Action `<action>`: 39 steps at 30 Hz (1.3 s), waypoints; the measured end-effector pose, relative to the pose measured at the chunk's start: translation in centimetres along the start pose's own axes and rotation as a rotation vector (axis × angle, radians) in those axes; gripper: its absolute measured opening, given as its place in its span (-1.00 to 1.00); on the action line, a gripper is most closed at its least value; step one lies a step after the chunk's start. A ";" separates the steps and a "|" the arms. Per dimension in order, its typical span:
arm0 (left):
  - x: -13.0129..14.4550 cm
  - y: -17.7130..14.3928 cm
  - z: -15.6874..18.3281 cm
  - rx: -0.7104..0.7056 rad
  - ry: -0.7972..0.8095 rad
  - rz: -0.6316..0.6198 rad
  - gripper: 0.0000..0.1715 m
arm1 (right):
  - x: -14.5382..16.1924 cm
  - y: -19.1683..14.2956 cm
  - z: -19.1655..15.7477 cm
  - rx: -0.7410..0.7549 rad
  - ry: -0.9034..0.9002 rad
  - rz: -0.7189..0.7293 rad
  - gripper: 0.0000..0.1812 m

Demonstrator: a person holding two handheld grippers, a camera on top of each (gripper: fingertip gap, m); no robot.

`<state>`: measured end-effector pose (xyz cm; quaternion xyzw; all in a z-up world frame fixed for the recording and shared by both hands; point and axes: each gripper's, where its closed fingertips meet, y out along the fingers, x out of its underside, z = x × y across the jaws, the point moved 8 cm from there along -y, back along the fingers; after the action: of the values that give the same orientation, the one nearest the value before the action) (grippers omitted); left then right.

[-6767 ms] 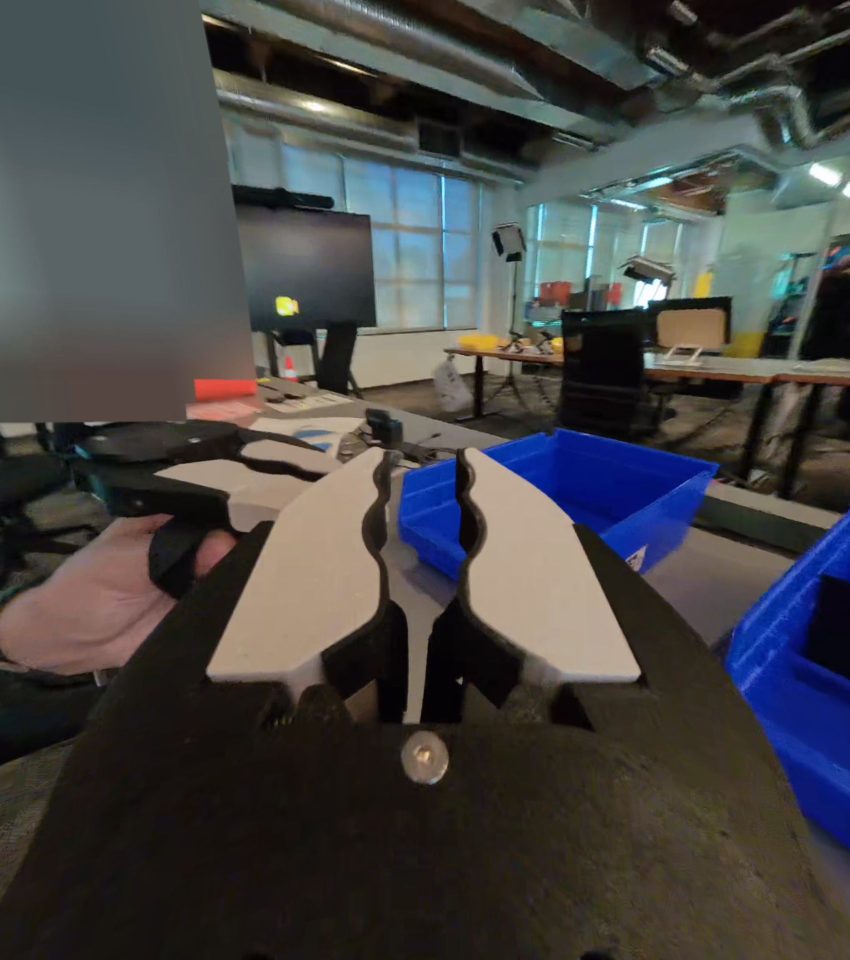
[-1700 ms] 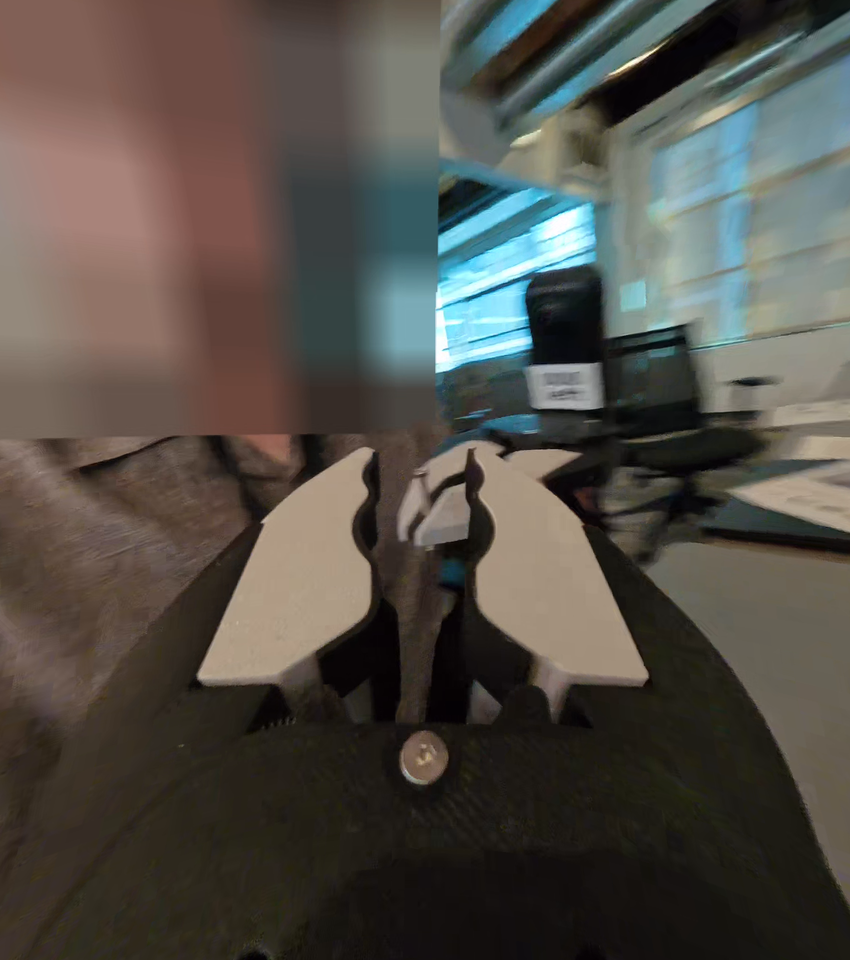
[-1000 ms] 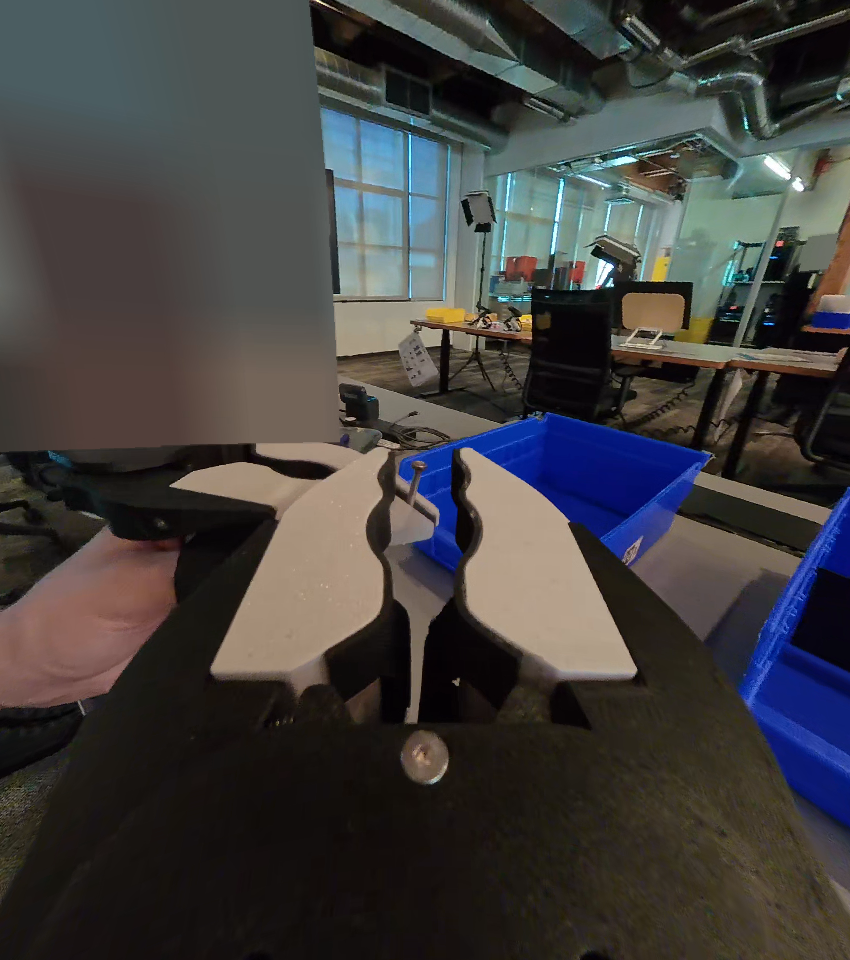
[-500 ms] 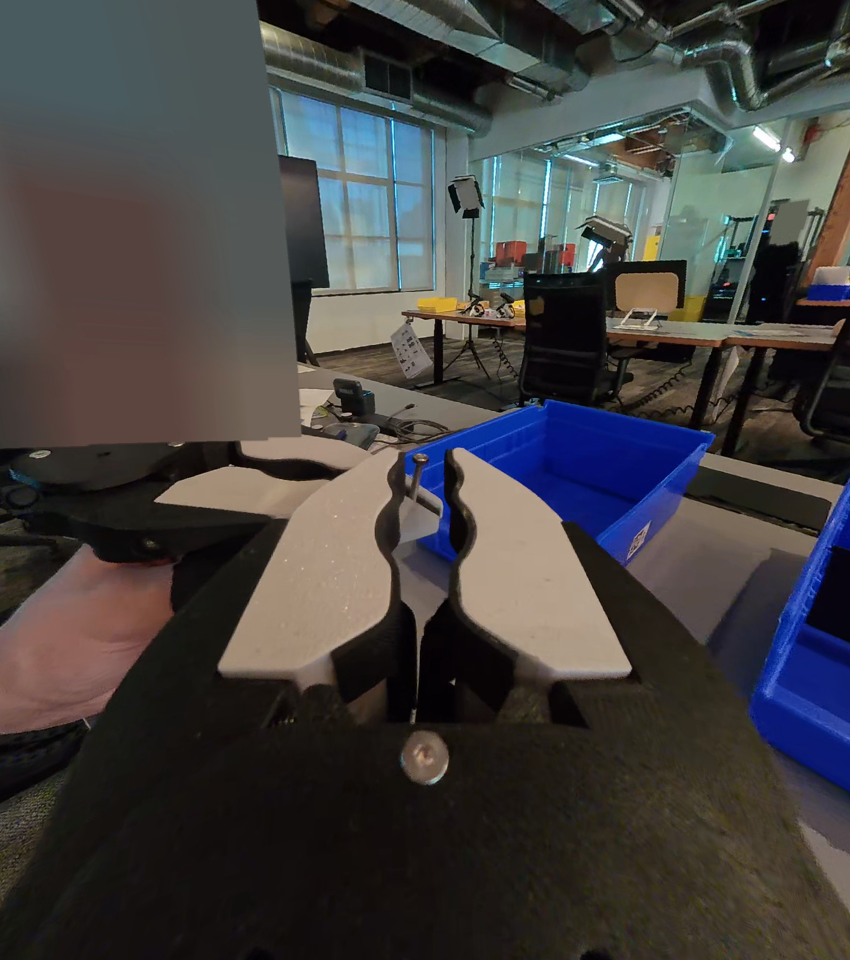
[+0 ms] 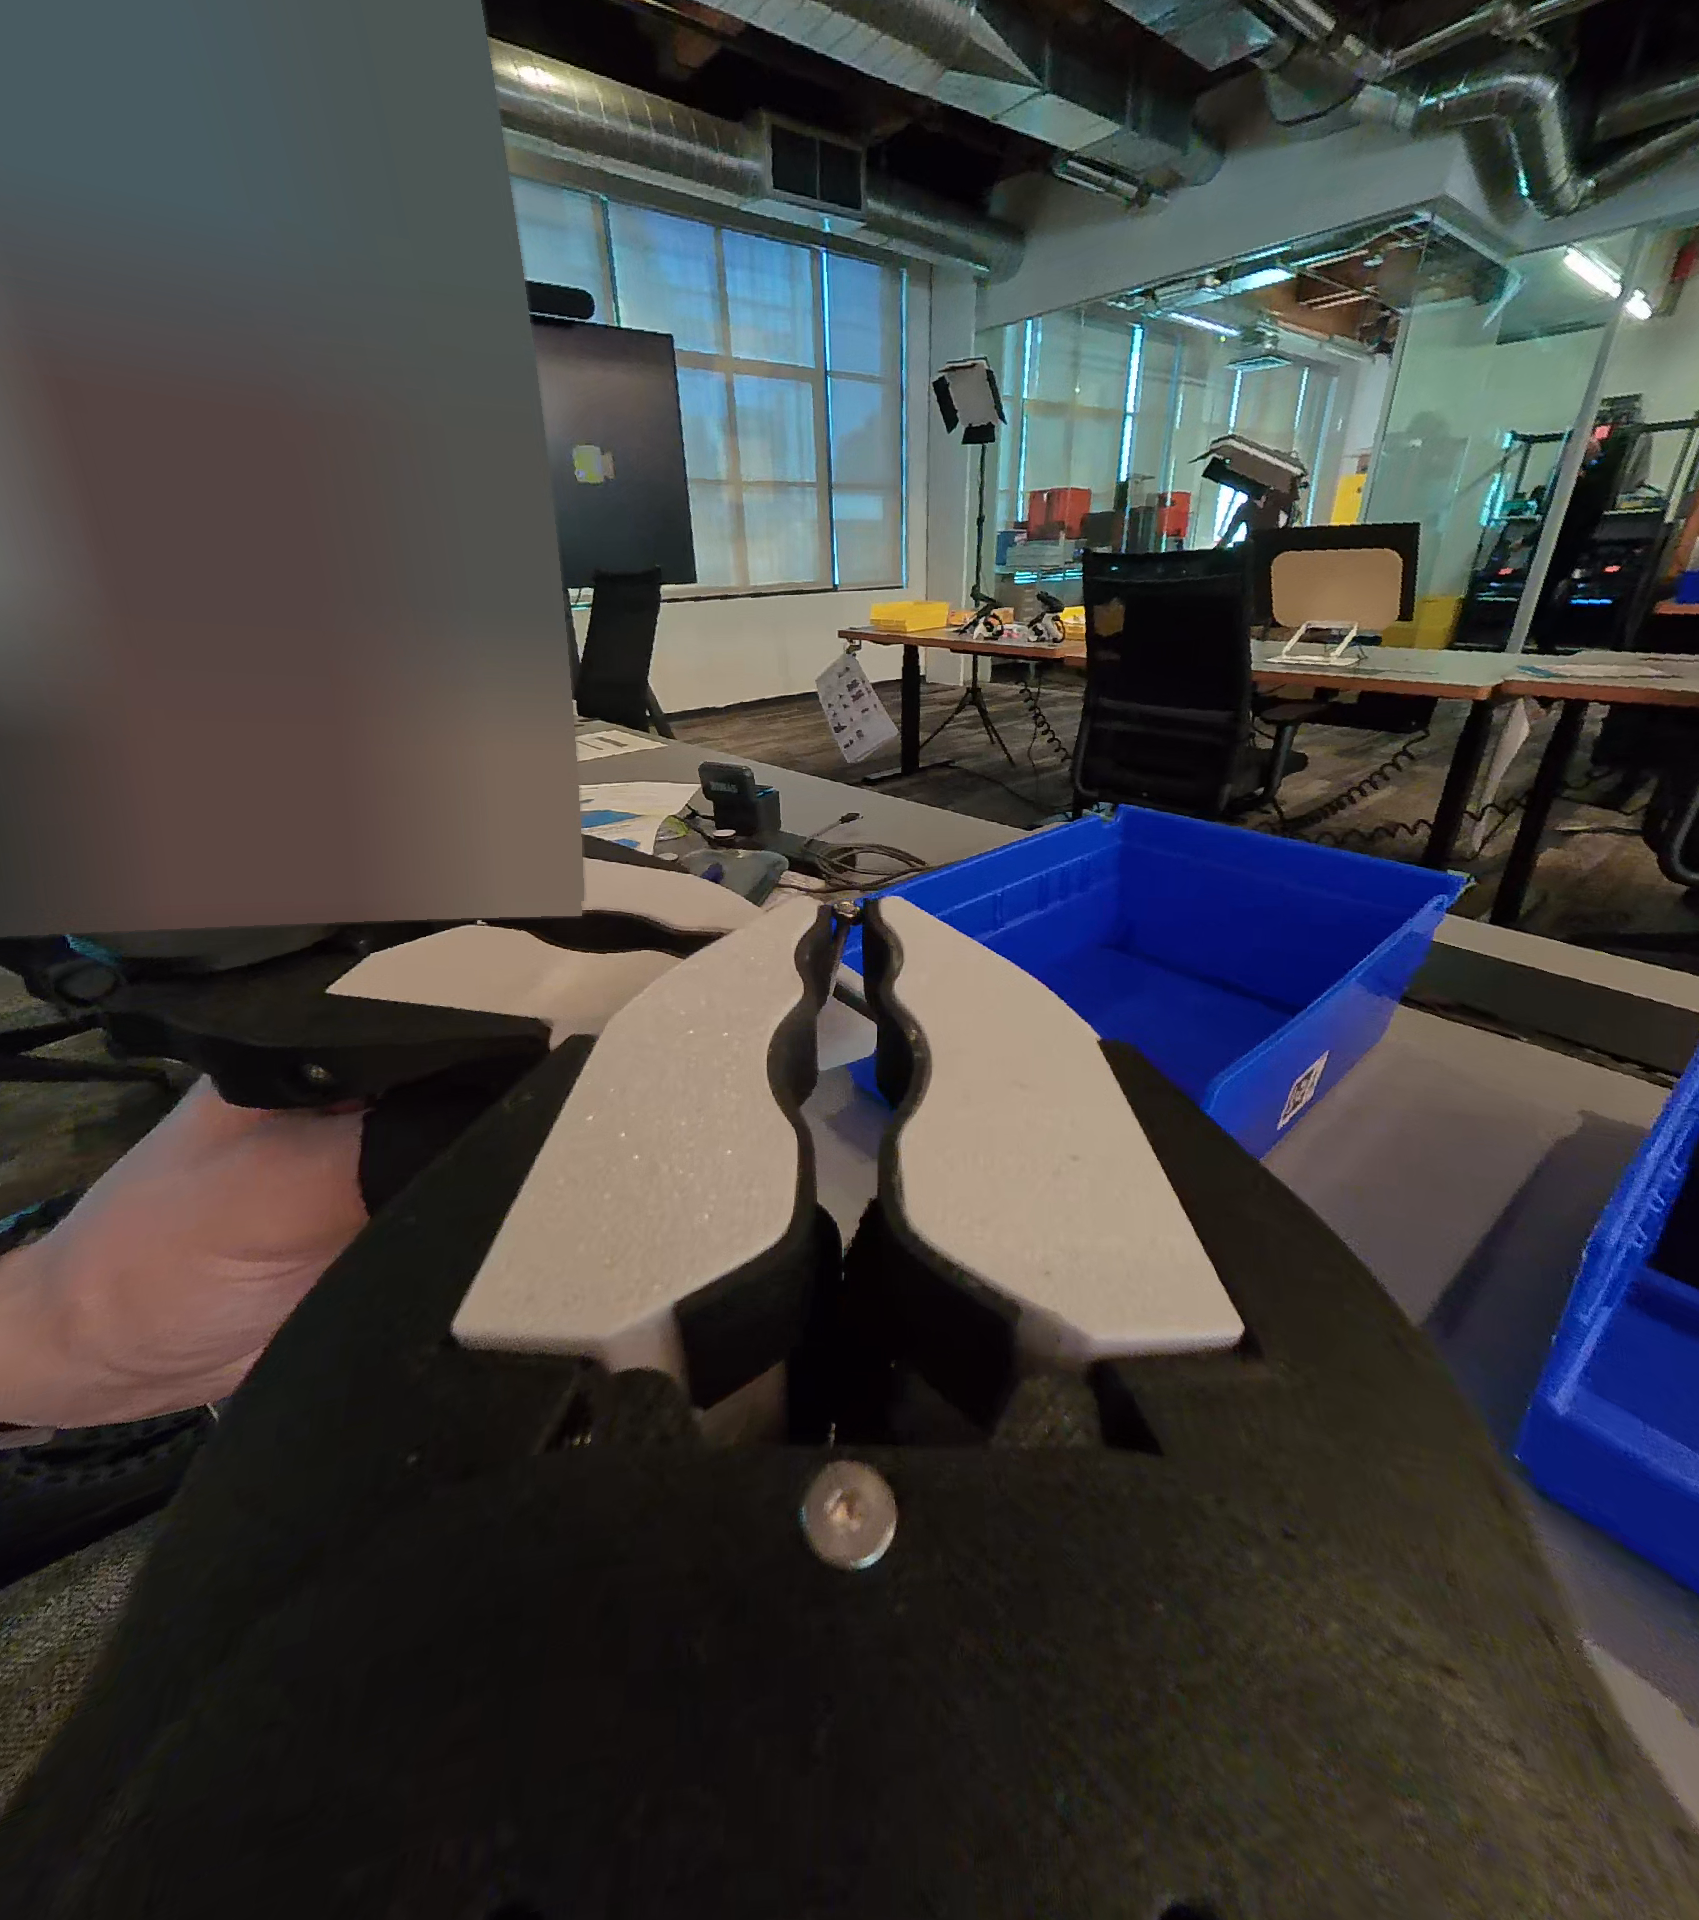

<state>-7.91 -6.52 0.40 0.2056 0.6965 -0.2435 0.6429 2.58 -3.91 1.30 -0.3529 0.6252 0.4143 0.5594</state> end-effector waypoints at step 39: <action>0.6 0.7 0.5 0.104 -0.105 -0.021 -0.98 | 1.1 -1.9 1.0 -0.074 0.006 0.037 -0.74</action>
<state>-7.15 -6.23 -0.23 0.2183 0.6505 -0.2965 0.6643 4.57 -3.70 -0.03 -0.3630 0.6175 0.4463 0.5364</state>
